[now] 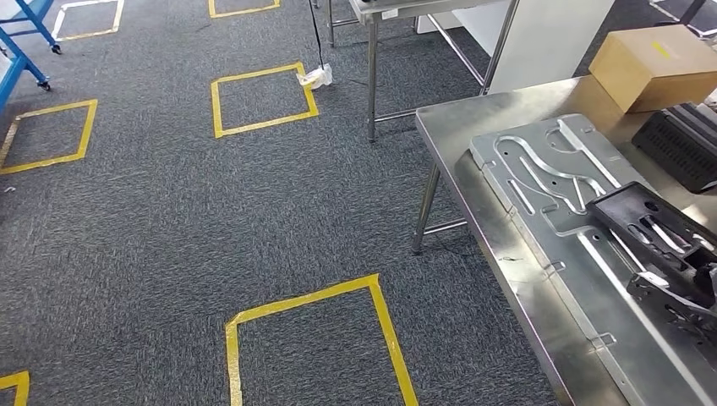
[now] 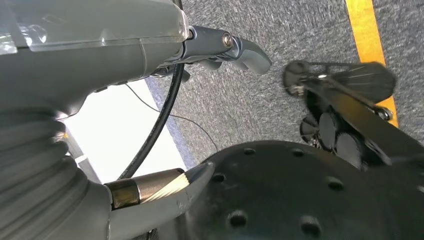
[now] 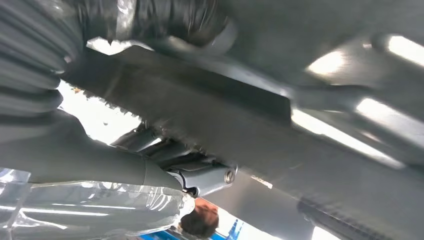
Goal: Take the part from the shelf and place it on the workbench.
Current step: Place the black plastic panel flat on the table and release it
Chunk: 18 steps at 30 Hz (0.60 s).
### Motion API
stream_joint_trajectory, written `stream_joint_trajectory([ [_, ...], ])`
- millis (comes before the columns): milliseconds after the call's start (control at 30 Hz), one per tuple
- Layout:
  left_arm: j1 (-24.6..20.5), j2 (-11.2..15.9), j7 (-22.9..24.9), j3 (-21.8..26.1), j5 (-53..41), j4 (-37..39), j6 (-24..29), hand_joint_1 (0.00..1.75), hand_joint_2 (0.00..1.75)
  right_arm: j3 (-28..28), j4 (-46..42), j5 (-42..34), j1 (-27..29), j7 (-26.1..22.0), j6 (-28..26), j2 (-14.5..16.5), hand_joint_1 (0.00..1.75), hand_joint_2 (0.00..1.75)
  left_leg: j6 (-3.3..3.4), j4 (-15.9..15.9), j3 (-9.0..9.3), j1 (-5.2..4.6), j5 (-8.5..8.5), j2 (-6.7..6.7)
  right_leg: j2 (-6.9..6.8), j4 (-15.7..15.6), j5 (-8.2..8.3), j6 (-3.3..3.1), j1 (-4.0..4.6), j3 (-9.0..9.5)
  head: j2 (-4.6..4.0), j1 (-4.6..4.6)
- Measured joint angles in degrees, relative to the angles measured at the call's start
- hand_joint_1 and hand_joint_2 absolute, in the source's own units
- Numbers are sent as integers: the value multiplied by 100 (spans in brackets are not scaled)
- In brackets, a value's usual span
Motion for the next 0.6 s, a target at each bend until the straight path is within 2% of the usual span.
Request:
stream_joint_trajectory([
  [67, 3, 16, 1, -5, 13, 0, -17, 0, 87, 43, 58, -8, -50, -19, 1, 49, 0, 0, 76, -691, 301, -59, 297, -20, 39, -1, 11, 8, 15, 4, 0, 2],
  [133, -1, 23, 8, -5, 67, 0, 6, 0, 0, 85, 95, -73, -95, -56, -15, 91, 0, 0, 23, -893, 366, -75, 360, -15, 51, 1, 3, 3, 30, 4, 0, 6],
  [200, 0, 23, 24, -3, 125, 0, 48, 0, 0, 116, 80, -201, -148, -130, -48, 114, 0, 0, -31, -923, 368, -78, 379, -9, 52, -9, 5, 1, 29, 6, 0, 8],
  [400, -1, 23, 83, -3, 156, 0, 79, 0, 0, 273, -341, -472, -252, -280, -118, 196, 0, 0, 20, -920, 353, -89, 411, -14, 43, -59, 56, 58, 17, 12, 0, 7],
  [600, -2, 14, 100, -3, 163, 0, 92, 0, 0, 369, -1039, -578, -311, -367, -425, 242, 0, 0, 32, -920, 339, -90, 418, -22, 35, -80, 66, 73, 15, 12, 0, 9],
])
